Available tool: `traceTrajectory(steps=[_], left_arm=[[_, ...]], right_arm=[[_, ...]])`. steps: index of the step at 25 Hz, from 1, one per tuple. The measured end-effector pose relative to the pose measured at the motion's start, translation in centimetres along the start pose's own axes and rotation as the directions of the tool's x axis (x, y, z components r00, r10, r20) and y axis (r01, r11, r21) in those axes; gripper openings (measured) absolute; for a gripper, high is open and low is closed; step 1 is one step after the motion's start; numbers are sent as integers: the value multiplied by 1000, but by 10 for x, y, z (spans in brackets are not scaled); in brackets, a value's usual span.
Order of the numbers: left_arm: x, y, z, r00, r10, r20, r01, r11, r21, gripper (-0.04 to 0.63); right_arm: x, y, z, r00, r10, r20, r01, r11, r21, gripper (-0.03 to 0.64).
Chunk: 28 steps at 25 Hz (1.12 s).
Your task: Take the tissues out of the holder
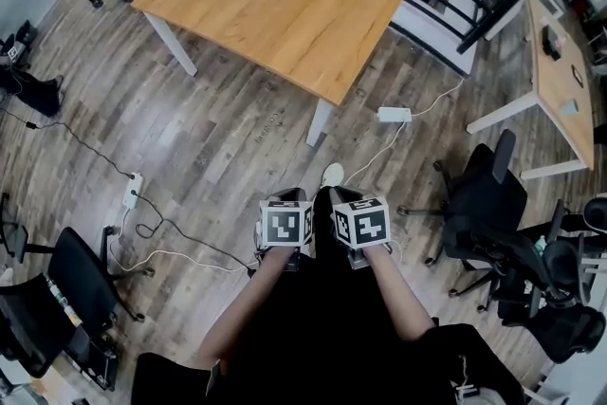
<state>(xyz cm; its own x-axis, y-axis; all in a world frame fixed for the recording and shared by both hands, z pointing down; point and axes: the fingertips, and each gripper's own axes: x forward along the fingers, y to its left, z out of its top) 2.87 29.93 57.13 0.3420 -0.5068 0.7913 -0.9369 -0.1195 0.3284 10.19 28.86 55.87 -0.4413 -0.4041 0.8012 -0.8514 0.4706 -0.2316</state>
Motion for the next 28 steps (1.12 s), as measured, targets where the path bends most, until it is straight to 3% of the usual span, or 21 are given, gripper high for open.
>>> traceTrajectory(steps=[10, 18, 28], left_arm=[[43, 11, 68, 1000, 30, 6, -30, 1000, 0, -2], [96, -1, 167, 999, 45, 16, -45, 999, -4, -2], [171, -17, 285, 997, 72, 3, -72, 997, -12, -2]], right_arm=[[37, -40, 57, 1000, 23, 7, -23, 1000, 3, 12], [66, -109, 131, 999, 46, -2, -46, 999, 28, 12], [99, -202, 238, 999, 48, -17, -49, 999, -14, 12]])
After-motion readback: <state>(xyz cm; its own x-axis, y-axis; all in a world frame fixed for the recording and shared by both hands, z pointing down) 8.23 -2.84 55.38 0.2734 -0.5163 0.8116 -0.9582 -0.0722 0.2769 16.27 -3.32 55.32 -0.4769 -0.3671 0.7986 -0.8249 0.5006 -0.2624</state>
